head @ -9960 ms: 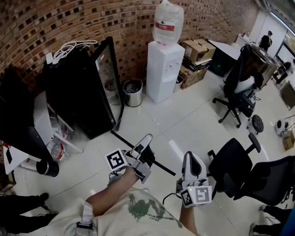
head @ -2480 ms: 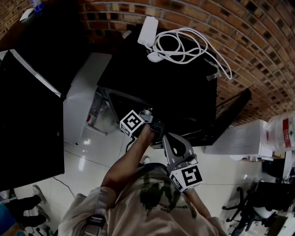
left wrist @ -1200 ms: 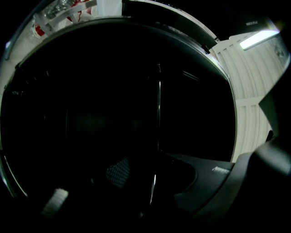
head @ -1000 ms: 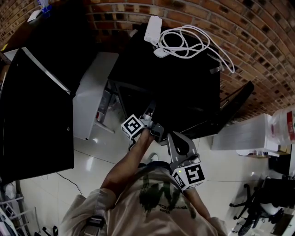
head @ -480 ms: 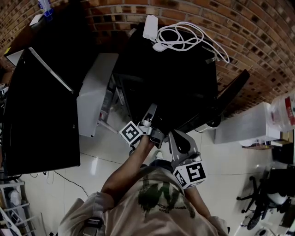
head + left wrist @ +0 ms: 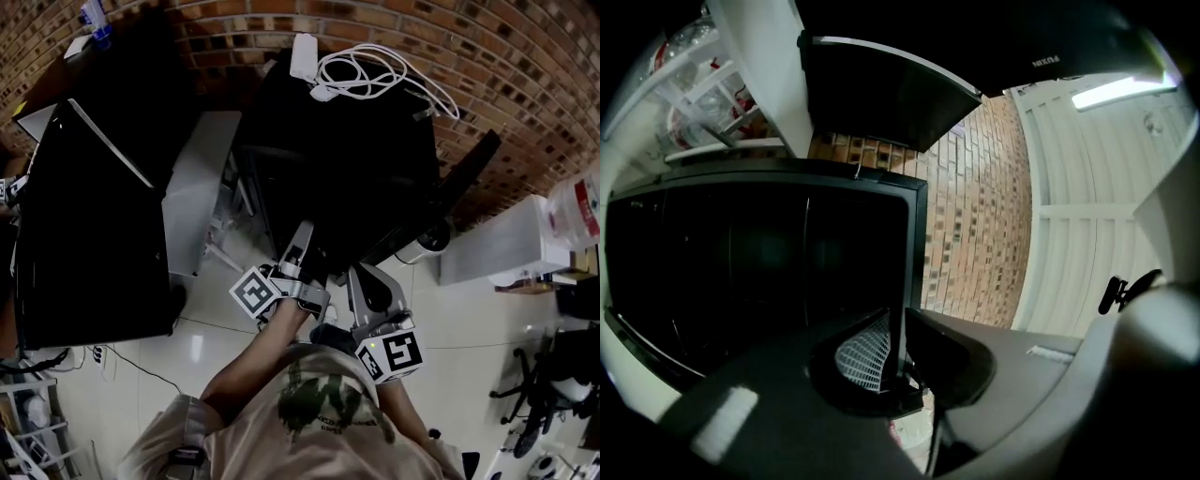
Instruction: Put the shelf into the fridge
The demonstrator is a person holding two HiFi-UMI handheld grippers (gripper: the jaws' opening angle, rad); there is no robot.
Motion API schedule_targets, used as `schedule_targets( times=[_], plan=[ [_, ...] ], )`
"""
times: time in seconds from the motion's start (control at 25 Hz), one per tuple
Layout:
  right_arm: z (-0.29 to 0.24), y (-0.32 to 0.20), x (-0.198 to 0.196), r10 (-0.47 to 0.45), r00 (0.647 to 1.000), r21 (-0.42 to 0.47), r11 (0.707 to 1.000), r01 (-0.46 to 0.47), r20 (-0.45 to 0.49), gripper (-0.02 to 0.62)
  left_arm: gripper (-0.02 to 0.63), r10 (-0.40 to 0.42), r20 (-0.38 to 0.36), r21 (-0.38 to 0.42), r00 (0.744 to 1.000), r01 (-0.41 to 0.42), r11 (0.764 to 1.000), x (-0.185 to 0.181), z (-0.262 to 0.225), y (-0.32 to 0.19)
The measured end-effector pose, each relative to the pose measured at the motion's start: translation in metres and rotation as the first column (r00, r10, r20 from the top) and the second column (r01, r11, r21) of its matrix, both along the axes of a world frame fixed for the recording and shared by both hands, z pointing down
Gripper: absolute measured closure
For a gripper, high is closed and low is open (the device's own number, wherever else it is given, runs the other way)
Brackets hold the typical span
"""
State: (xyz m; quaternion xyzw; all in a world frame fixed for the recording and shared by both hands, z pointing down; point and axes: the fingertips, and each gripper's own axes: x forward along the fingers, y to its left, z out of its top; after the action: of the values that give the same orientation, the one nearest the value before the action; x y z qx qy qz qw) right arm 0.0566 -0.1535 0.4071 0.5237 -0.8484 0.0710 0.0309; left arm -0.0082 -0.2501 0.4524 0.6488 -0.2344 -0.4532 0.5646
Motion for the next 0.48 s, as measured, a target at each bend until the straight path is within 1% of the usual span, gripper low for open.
schedule_targets(
  times=[0.2, 0.28, 0.48],
  plan=[
    [-0.006, 0.014, -0.010, 0.013, 1.000, 0.007, 1.000, -0.013, -0.001, 0.595, 0.597, 0.014, 0.016, 0.029, 1.000, -0.015, 0.999, -0.016, -0.015, 0.027],
    [-0.009, 0.020, -0.012, 0.024, 1.000, 0.009, 1.000, -0.024, -0.006, 0.595, 0.606, 0.024, 0.018, 0.029, 1.000, -0.025, 0.999, -0.020, -0.016, 0.040],
    [-0.010, 0.039, -0.020, 0.060, 0.998, 0.010, 0.998, -0.059, -0.019, 0.595, 0.606, 0.048, 0.012, 0.018, 0.999, -0.048, 0.999, -0.029, -0.016, 0.067]
  ],
)
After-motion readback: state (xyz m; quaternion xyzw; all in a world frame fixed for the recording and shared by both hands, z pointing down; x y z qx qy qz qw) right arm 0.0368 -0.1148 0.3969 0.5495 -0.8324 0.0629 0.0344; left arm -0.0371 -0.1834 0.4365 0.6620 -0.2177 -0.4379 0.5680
